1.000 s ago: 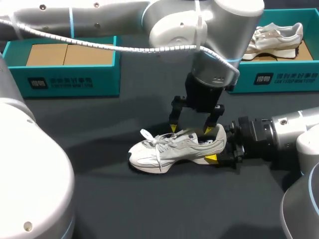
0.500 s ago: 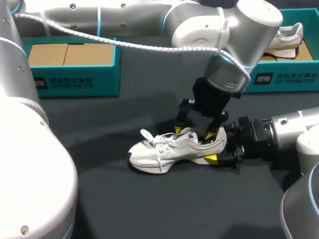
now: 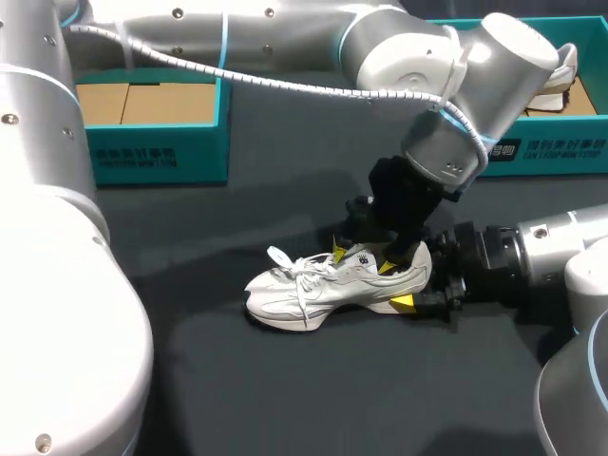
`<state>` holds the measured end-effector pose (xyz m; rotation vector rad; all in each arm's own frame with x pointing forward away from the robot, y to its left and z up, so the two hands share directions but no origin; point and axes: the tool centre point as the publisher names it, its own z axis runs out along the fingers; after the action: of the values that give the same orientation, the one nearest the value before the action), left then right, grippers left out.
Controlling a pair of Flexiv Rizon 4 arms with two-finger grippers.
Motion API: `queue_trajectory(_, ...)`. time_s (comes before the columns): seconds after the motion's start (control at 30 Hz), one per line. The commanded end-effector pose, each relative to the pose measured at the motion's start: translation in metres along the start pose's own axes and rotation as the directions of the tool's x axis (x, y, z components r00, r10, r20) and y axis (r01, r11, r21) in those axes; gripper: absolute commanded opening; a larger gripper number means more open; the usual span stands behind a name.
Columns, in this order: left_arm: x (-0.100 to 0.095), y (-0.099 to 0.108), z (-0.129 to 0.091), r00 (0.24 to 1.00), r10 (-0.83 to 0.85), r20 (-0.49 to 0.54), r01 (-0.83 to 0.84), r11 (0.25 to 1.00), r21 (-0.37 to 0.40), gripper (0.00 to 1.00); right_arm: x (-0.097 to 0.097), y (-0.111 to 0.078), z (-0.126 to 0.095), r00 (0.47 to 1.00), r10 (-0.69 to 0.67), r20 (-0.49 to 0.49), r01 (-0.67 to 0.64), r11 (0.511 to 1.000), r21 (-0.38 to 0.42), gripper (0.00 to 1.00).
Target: Take the shoe out of the shoebox, open the shoe tongue, remove and reinsert the insole, then place the shoe into the shoebox
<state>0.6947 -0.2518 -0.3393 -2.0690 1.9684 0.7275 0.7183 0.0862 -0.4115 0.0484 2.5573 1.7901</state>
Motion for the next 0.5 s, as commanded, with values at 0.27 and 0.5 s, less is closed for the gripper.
queue_trajectory(0.27, -0.002, 0.001, 0.004, 0.942, -0.329, 0.065, 0.331, 0.943, -0.022, 0.42, 0.000, 0.000, 0.001, 1.000, 0.000, 0.001, 0.000, 1.000, 0.003, 0.00)
queue_trajectory(0.5, -0.010, 0.001, -0.001, 0.945, -0.324, 0.048, 0.326, 0.945, -0.036, 0.28, 0.000, 0.000, 0.001, 1.000, 0.000, 0.001, 0.000, 1.000, 0.003, 0.00)
